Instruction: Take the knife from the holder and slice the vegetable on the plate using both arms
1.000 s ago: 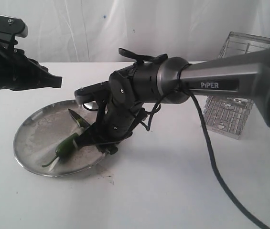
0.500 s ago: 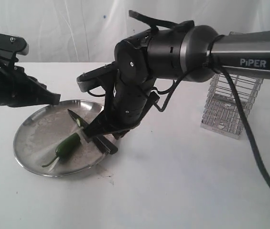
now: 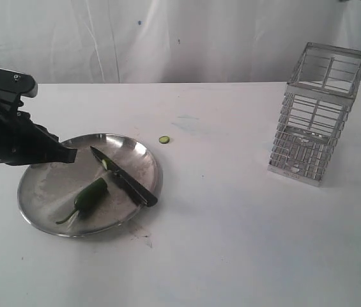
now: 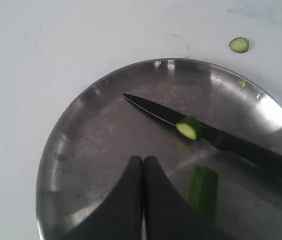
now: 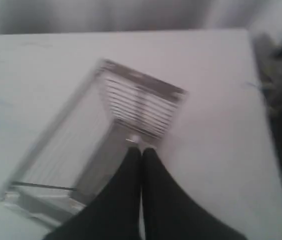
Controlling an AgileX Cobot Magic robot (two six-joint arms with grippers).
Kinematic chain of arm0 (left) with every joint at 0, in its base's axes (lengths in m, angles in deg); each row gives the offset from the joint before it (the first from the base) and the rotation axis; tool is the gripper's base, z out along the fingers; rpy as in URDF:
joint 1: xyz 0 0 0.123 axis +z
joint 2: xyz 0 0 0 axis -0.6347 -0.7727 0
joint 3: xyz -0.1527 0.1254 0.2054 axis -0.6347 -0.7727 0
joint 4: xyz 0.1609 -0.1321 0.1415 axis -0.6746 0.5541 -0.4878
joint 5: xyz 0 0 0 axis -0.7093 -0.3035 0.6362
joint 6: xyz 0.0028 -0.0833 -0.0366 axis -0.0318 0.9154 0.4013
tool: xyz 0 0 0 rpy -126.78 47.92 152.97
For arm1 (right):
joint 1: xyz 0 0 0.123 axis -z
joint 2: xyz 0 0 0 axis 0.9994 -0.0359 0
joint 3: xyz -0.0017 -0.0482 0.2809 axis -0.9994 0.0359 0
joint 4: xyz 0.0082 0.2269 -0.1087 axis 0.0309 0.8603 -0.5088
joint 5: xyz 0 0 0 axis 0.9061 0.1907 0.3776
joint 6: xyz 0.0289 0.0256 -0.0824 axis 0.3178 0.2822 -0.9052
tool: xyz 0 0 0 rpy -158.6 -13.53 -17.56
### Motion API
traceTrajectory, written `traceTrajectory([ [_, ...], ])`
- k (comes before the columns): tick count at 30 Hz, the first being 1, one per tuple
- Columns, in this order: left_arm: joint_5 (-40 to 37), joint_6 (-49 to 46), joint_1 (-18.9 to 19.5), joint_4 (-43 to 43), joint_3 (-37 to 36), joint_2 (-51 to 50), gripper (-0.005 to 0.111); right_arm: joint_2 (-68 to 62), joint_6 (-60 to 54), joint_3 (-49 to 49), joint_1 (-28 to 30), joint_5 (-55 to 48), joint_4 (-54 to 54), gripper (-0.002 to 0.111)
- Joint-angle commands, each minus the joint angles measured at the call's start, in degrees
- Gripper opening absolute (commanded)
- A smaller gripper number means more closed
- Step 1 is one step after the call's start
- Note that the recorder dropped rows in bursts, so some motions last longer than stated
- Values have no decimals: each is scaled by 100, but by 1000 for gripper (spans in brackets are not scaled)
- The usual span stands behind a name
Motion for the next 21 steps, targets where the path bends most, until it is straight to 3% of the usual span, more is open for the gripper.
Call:
traceTrajectory([
  [1,-71,32,-1,146,-34,58,0,482,788,907,1250,463,6,0],
  [13,-60,32,-1,145,-34,58,0,3405,99,4373,297,4123,61,0],
  [21,-62,22,-1,145,-34,58,0,4549,86,4785,174,2624,61,0],
])
